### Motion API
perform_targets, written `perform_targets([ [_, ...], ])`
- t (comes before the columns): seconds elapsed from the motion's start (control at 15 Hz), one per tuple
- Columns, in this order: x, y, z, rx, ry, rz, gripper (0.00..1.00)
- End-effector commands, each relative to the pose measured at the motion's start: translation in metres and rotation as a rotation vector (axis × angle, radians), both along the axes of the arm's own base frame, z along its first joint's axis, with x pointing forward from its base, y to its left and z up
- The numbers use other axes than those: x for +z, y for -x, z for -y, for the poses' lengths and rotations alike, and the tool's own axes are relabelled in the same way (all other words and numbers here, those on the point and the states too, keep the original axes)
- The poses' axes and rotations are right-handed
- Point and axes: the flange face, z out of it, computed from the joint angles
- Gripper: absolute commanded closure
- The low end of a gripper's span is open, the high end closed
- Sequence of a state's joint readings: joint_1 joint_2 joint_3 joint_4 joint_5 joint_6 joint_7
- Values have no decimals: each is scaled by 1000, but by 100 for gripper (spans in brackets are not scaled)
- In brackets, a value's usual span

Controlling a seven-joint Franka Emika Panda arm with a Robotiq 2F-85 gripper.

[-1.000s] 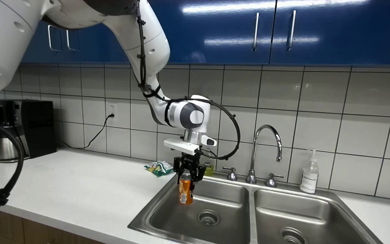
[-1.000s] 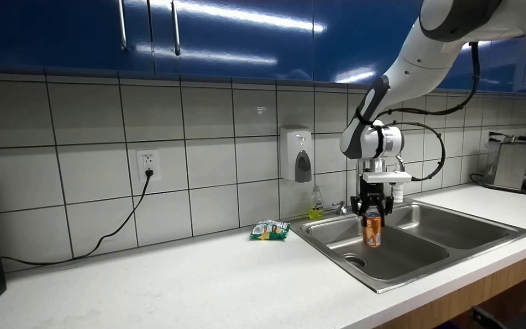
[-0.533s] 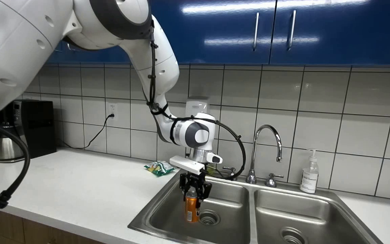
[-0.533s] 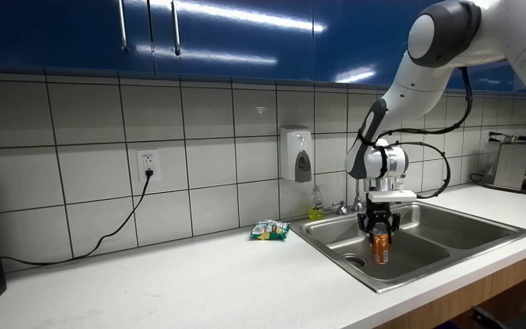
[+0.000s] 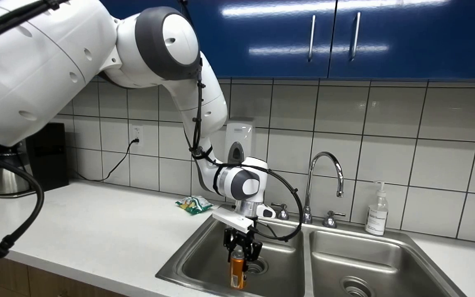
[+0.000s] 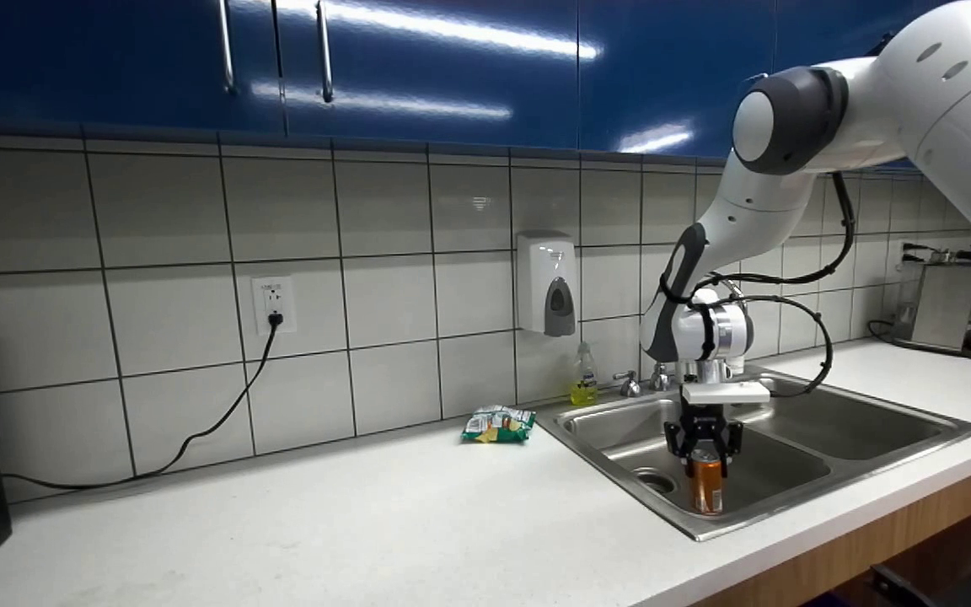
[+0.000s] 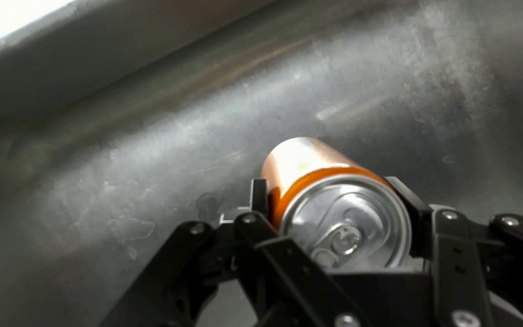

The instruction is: Put the can in the sink

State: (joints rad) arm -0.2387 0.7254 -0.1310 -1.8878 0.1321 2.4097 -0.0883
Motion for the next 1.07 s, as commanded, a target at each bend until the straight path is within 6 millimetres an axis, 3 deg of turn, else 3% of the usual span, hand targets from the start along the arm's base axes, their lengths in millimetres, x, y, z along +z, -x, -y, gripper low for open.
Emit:
perform_targets([
  [0.0, -6, -13, 4, -16, -10, 6, 61],
  [1.0, -23, -20, 8, -12, -11, -2, 61],
])
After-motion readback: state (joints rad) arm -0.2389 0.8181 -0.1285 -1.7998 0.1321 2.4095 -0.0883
